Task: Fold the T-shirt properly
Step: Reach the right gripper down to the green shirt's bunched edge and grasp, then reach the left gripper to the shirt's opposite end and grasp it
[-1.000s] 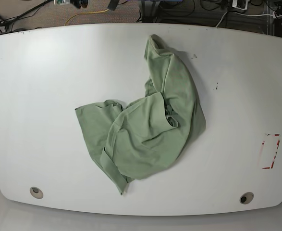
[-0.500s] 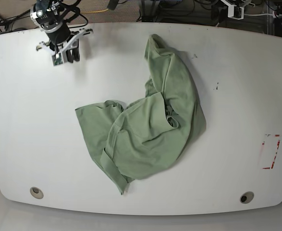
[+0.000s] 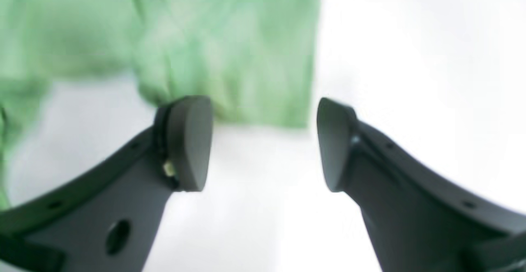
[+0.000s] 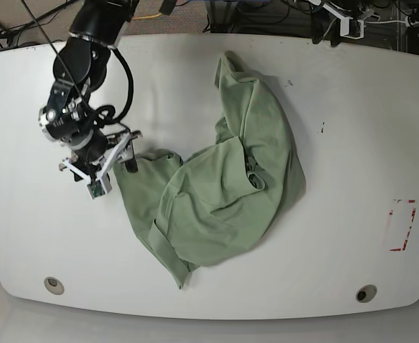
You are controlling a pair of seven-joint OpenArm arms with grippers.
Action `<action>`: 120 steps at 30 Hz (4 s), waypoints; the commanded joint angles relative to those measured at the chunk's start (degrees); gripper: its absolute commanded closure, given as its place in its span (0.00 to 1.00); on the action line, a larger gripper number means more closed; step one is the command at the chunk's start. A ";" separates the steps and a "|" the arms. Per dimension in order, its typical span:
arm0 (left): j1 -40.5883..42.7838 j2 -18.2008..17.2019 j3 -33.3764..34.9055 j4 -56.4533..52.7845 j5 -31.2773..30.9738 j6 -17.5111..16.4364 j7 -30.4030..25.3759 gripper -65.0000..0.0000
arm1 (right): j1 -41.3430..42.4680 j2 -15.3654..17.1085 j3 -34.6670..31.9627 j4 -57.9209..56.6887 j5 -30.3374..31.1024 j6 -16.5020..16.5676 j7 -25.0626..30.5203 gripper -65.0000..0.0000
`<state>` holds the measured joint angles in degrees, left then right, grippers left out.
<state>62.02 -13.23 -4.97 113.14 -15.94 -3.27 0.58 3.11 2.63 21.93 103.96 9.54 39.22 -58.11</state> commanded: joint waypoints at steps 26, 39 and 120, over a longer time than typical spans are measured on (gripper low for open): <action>-3.69 -0.17 0.18 0.84 0.16 -0.29 -0.62 0.63 | 34.03 -2.33 0.09 -62.07 -3.61 -5.33 25.89 0.41; -6.15 -0.52 3.79 0.75 0.43 -0.29 0.17 0.63 | 32.89 -2.41 0.18 -57.15 -8.00 -6.30 26.06 0.41; -38.50 3.08 23.57 -13.49 0.43 -0.03 24.96 0.83 | 24.18 -6.37 -11.08 -34.82 -7.39 -9.29 19.29 1.00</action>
<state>23.35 -9.93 18.50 99.68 -15.29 -3.01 25.26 25.87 -3.84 10.94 67.09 1.48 29.78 -40.14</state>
